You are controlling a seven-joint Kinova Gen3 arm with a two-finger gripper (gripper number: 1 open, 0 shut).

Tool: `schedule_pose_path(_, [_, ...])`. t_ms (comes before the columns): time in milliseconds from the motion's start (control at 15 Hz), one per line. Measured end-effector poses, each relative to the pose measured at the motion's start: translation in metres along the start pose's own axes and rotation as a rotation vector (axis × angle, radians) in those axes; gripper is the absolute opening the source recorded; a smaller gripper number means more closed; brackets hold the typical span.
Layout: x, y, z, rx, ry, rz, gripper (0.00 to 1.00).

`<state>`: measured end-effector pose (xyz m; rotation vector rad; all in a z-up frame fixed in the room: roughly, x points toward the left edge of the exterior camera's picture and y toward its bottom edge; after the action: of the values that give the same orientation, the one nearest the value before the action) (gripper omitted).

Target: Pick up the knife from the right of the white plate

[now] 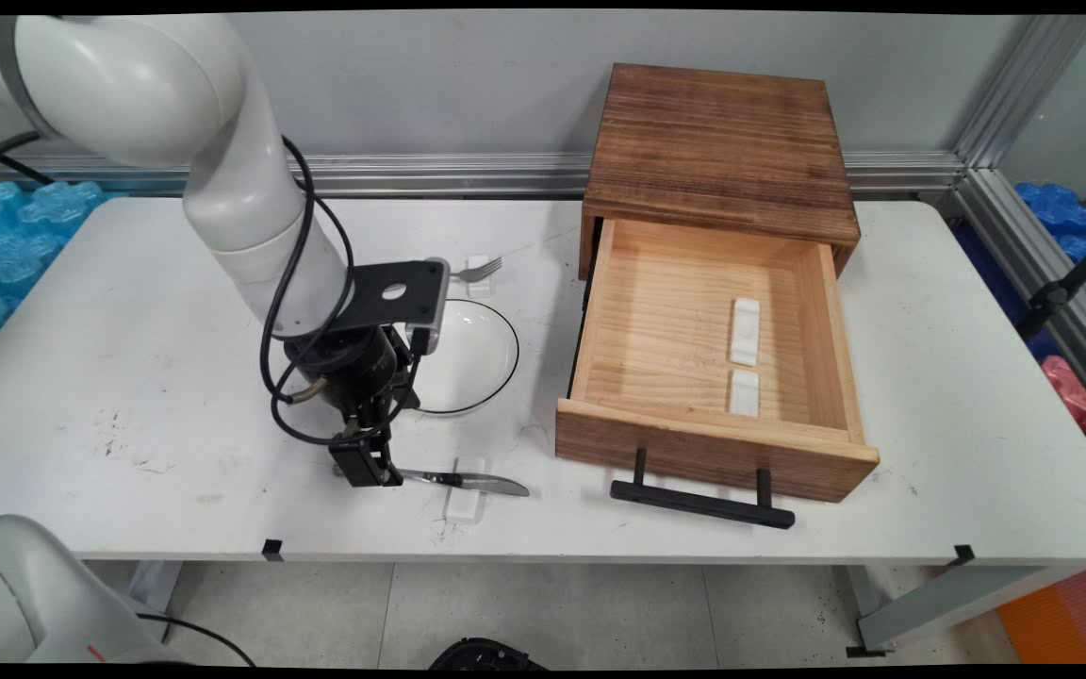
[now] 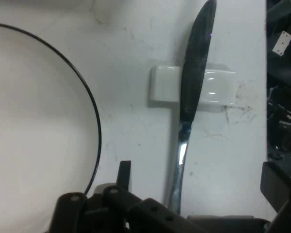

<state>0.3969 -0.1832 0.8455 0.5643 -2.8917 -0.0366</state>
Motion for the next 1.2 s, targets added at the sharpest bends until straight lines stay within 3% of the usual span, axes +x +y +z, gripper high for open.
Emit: schedule_pose_path(1200, [-0.010,0.001,0.051,0.013,0.028,0.058,1.00])
